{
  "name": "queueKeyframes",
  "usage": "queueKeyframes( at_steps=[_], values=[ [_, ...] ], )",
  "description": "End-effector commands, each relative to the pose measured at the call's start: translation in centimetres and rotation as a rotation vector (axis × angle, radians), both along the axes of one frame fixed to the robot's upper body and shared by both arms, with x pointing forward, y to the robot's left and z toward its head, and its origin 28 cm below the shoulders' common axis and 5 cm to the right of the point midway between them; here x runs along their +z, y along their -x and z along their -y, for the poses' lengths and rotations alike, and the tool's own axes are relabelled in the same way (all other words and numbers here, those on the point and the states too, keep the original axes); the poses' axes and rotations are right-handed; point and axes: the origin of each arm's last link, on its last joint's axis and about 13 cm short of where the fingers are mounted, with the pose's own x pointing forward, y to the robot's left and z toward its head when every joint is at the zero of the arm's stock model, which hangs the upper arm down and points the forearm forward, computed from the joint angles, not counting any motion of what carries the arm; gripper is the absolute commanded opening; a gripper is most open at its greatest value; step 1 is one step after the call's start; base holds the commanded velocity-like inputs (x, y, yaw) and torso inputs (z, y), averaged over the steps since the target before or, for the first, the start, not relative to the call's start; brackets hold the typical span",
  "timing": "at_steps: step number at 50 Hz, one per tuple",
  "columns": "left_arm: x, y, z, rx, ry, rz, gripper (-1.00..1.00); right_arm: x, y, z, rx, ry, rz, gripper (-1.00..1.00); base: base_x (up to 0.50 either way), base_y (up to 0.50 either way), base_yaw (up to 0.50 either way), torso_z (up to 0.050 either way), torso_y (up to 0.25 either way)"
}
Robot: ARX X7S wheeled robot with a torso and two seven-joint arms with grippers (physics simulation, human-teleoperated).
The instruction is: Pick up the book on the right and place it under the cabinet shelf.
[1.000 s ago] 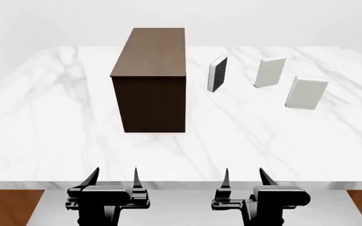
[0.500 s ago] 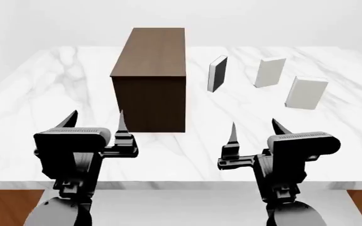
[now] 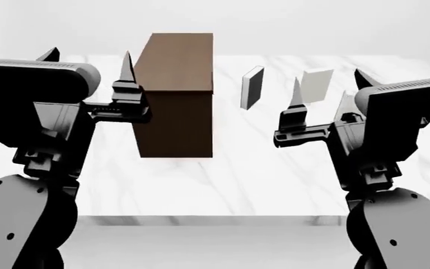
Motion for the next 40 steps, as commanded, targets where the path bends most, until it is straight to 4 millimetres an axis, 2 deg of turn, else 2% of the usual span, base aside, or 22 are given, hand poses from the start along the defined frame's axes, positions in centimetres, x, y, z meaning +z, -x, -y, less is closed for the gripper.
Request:
queueKeyframes(
  at_steps=[1,8,22,40],
  values=[
    [2.03,0.62,0.24,-0.018,-0.034,0.041,1.0,2.48,0.7,0.23,-0.011,0.016,0.06,1.0,0.0,-0.3,0.0,0.0,0.0],
    [1.83,0.65,0.17,-0.019,-0.033,0.039,1.0,2.87,0.75,0.12,-0.006,0.031,0.073,1.0,0.06,-0.3,0.0,0.0,0.0],
    [2.15,0.82,-0.11,-0.013,-0.031,0.049,1.0,2.86,0.81,-0.21,0.01,0.04,0.074,1.0,0.3,-0.24,0.0,0.0,0.0],
    [2.44,1.11,-0.13,-0.012,-0.032,0.064,1.0,2.89,1.07,-0.33,0.023,0.044,0.079,1.0,0.31,-0.02,0.0,0.0,0.0]
  ],
)
